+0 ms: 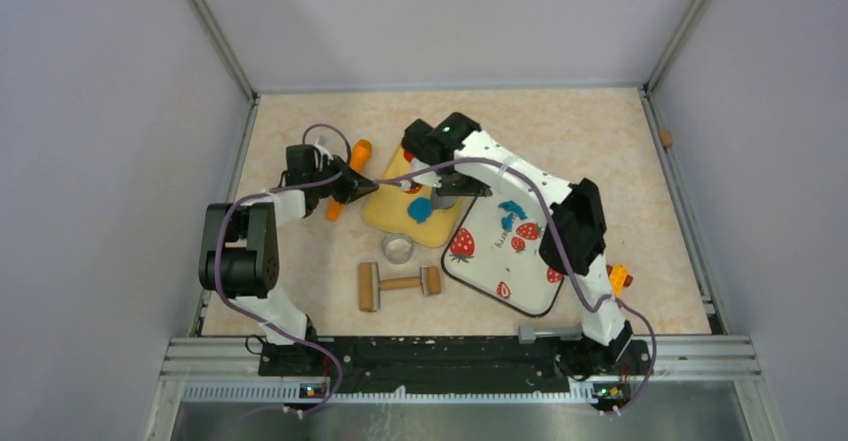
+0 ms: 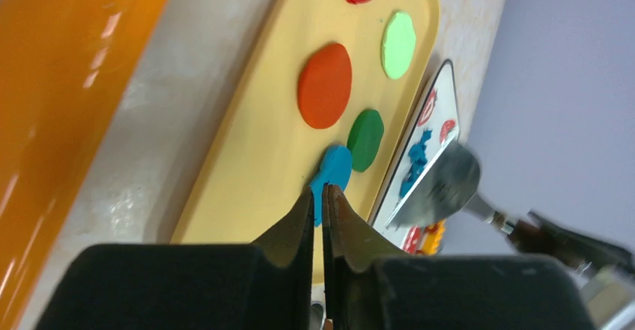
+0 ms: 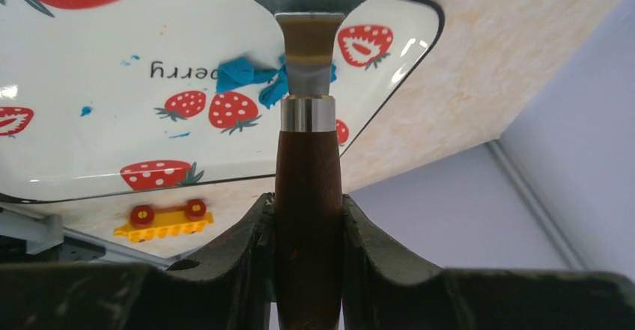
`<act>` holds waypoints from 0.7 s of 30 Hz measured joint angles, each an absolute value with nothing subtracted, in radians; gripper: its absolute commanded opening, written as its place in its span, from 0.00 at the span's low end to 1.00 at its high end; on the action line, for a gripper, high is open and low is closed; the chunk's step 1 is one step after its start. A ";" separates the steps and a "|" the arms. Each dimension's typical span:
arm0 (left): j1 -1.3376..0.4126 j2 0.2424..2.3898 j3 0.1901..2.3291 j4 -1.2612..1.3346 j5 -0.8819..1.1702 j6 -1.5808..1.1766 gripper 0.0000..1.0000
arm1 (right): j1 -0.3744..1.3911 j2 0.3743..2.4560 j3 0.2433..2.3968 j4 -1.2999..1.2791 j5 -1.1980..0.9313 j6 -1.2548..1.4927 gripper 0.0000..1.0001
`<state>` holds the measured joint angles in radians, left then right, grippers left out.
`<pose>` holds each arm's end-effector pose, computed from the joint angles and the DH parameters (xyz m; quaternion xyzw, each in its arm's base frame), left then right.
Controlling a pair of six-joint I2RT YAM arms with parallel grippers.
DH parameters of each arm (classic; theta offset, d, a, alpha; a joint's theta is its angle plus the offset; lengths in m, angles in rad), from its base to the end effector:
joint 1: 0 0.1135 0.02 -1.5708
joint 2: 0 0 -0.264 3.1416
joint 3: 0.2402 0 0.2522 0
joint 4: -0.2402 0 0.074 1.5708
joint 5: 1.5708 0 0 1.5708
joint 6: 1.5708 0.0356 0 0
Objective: Roll out the dumpling wrappers from the dough
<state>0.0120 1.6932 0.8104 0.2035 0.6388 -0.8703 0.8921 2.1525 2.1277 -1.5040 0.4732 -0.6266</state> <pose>0.3342 -0.0172 0.1599 -0.2434 0.8324 -0.4279 0.2543 0.2737 0.3135 0.2824 -0.6655 0.7083 -0.2296 0.0513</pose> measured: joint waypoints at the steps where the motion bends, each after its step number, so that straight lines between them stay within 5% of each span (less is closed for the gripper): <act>1: 0.004 1.693 0.826 0.186 0.647 -0.841 0.14 | 0.863 2.138 2.117 -1.504 0.450 -0.614 0.00; 12: -0.181 1.752 1.052 -0.042 0.746 -0.513 0.10 | 0.366 1.872 1.956 -1.472 0.099 -0.581 0.00; 21: -0.266 1.774 1.198 -0.257 0.762 -0.331 0.12 | -0.084 1.510 1.448 -1.293 -0.029 -0.582 0.00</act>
